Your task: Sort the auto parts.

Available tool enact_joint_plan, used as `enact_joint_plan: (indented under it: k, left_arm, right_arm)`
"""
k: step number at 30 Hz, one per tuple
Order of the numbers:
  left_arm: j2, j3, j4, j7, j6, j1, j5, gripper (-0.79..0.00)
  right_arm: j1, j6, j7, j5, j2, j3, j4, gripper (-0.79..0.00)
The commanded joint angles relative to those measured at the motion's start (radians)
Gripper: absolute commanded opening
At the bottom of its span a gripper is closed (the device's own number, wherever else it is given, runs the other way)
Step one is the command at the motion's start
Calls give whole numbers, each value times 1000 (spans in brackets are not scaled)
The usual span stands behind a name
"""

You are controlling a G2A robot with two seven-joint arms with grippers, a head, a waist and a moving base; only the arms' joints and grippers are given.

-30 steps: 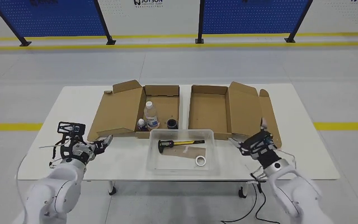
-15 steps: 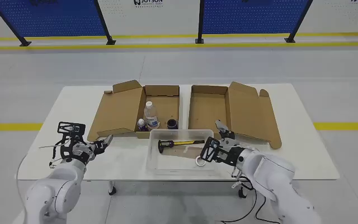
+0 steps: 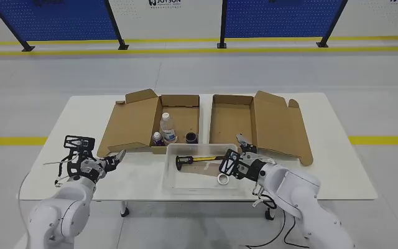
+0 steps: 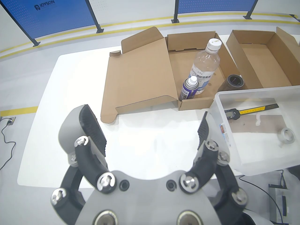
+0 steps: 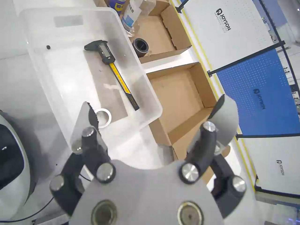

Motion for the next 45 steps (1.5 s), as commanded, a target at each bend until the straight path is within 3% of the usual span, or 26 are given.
enact_joint_plan:
  k: [1, 8, 15, 24, 27, 35, 45]
  left_arm:
    - [0, 0, 0, 0, 0, 0, 0, 0]
    - [0, 0, 0, 0, 0, 0, 0, 0]
    - [0, 0, 0, 0, 0, 0, 0, 0]
    - [0, 0, 0, 0, 0, 0, 0, 0]
    - [0, 0, 0, 0, 0, 0, 0, 0]
    - [0, 0, 0, 0, 0, 0, 0, 0]
    - [0, 0, 0, 0, 0, 0, 0, 0]
  right_arm:
    - [0, 0, 0, 0, 0, 0, 0, 0]
    - [-1, -16, -12, 17, 0, -4, 9, 0]
    - [94, -113, 23, 174, -4, -13, 69, 0]
    - [349, 14, 612, 629, -40, -149, 199, 0]
    - [423, 63, 706, 726, -49, -200, 259, 0]
    - [558, 46, 689, 803, -24, -356, 442, 0]
    - [578, 19, 662, 817, -12, -360, 469, 0]
